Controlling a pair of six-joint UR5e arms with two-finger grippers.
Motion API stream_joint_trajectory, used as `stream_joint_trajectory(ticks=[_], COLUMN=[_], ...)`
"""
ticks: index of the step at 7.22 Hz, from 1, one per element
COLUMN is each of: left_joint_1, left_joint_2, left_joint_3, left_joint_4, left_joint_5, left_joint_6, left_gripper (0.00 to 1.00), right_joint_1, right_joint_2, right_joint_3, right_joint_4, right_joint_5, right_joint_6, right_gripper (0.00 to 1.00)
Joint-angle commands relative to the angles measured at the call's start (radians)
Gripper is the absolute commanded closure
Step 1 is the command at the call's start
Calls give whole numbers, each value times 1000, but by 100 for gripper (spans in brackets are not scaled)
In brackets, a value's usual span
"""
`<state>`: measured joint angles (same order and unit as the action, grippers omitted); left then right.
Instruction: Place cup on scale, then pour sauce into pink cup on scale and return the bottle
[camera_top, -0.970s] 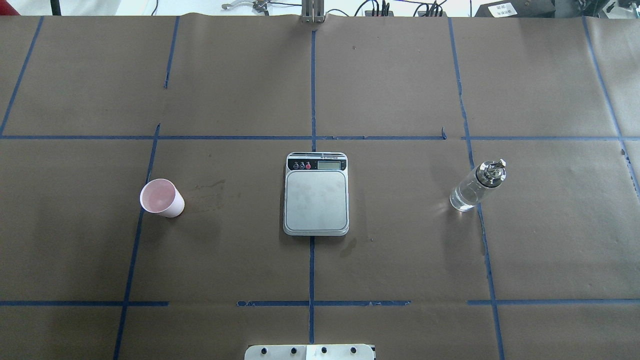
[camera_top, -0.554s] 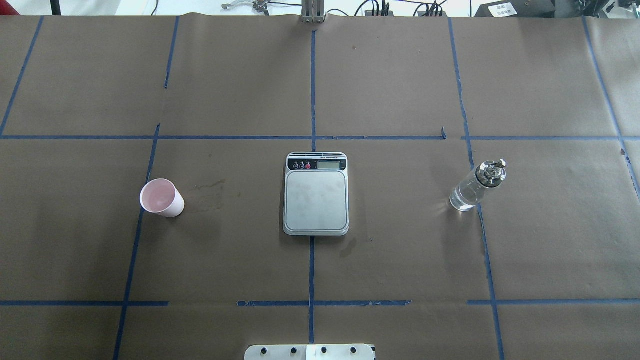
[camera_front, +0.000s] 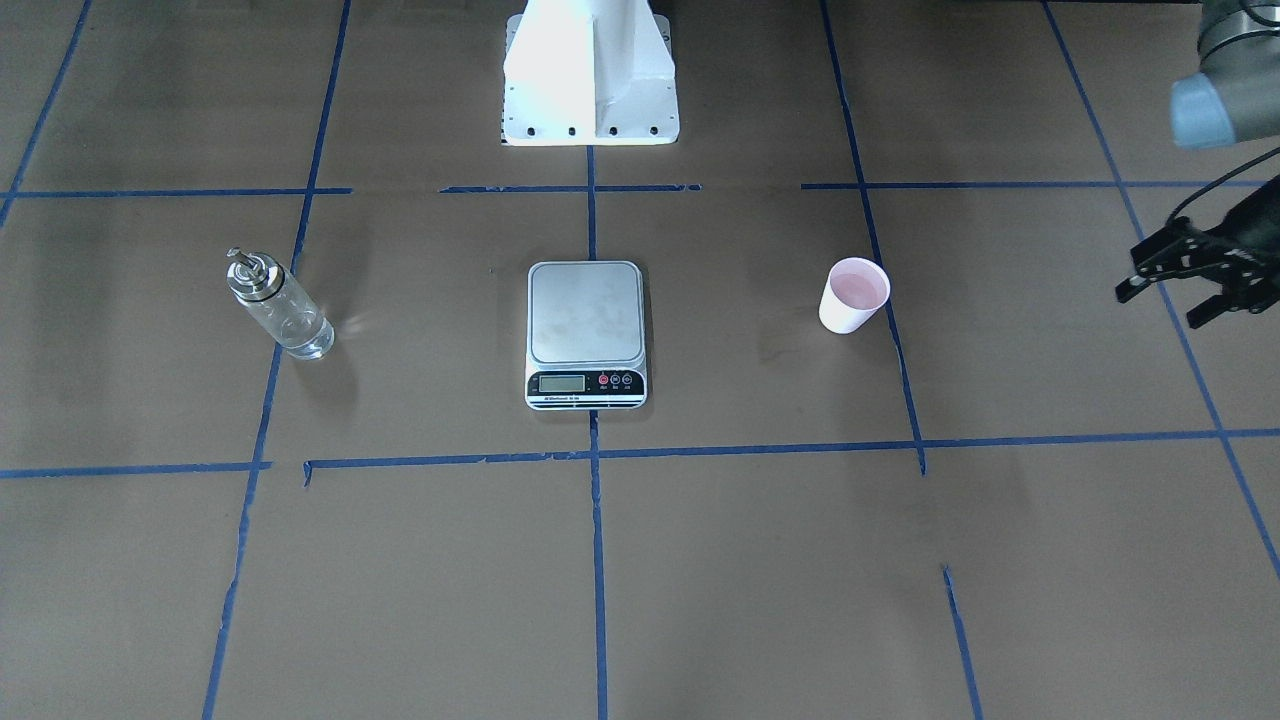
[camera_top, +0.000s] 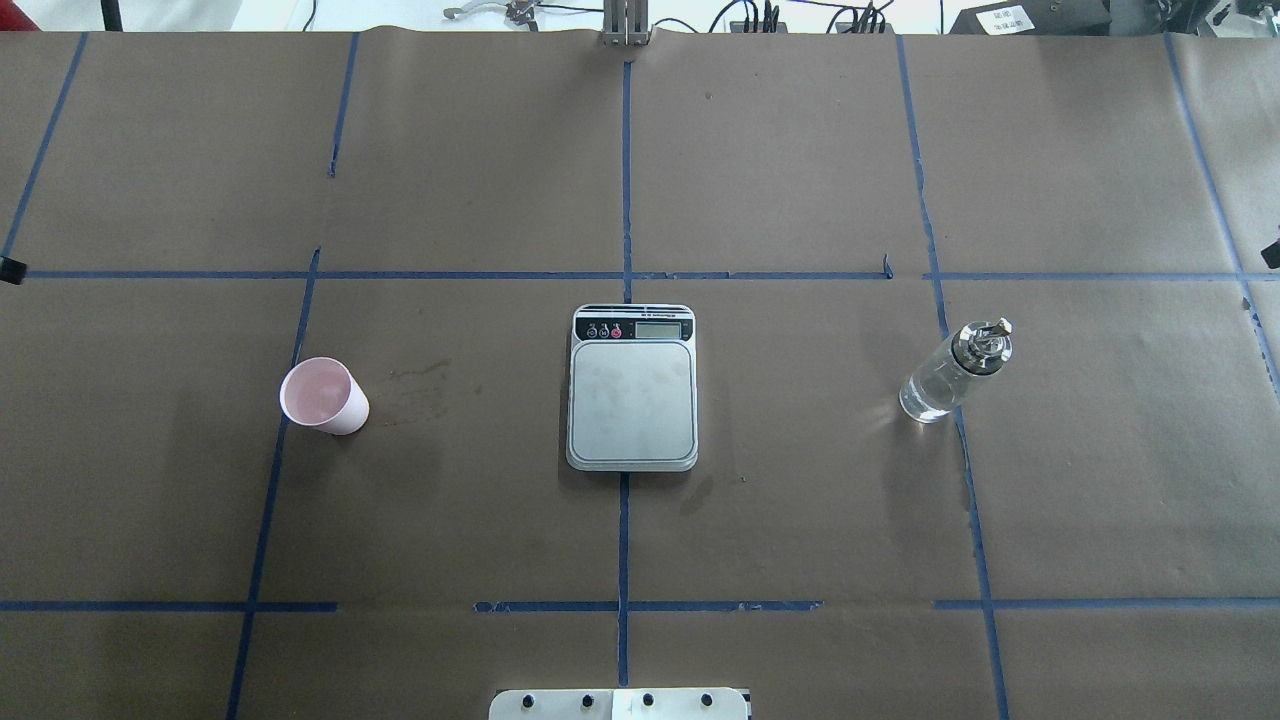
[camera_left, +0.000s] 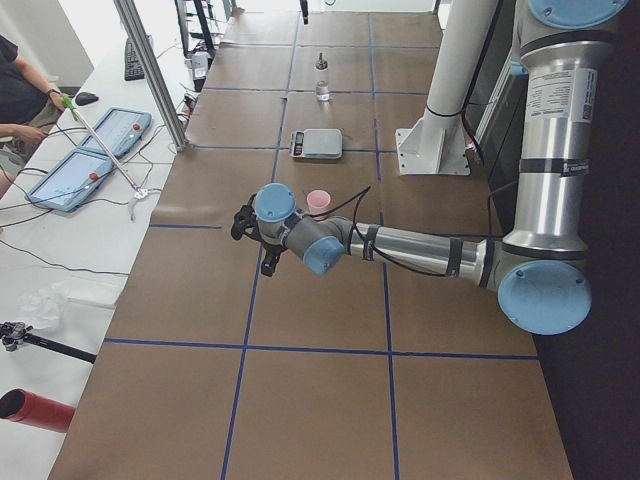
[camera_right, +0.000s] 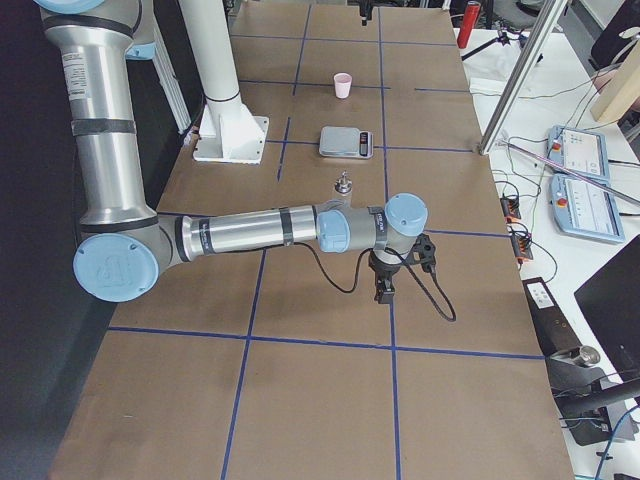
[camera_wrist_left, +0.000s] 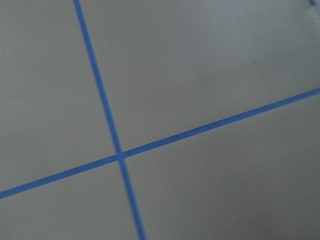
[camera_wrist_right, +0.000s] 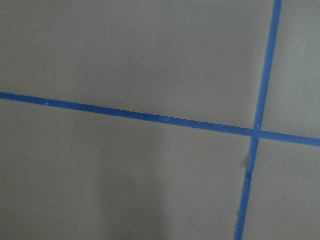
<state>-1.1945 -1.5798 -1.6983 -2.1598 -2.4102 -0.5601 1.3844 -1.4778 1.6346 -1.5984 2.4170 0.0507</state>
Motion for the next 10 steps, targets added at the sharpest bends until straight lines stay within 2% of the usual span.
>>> stream_joint_trajectory(ticks=[1,2,3,8,10], left_joint_1=[174,290,367,437,461], left_joint_2=[-23,-25,-41,-65,-65], left_joint_3=[-78,-104,-109,-106,-89], left_joint_4=[-75,-72,-71,-69,-69], left_joint_5=[66,195,276,283,283], left_joint_6=[-414,-496,-570,-581,-578], left_gripper=[0,0,0,1,9], right_joint_1=[-34,-36,-35,-41,-41], right_joint_2=[-12,-12,-13,-12,-12], right_joint_3=[8,8,8,7,5], right_joint_4=[78,96,100,100,100], right_joint_5=[13,13,14,14,14], right_joint_6=[33,35,35,37,37], right_gripper=[0,0,0,0,0])
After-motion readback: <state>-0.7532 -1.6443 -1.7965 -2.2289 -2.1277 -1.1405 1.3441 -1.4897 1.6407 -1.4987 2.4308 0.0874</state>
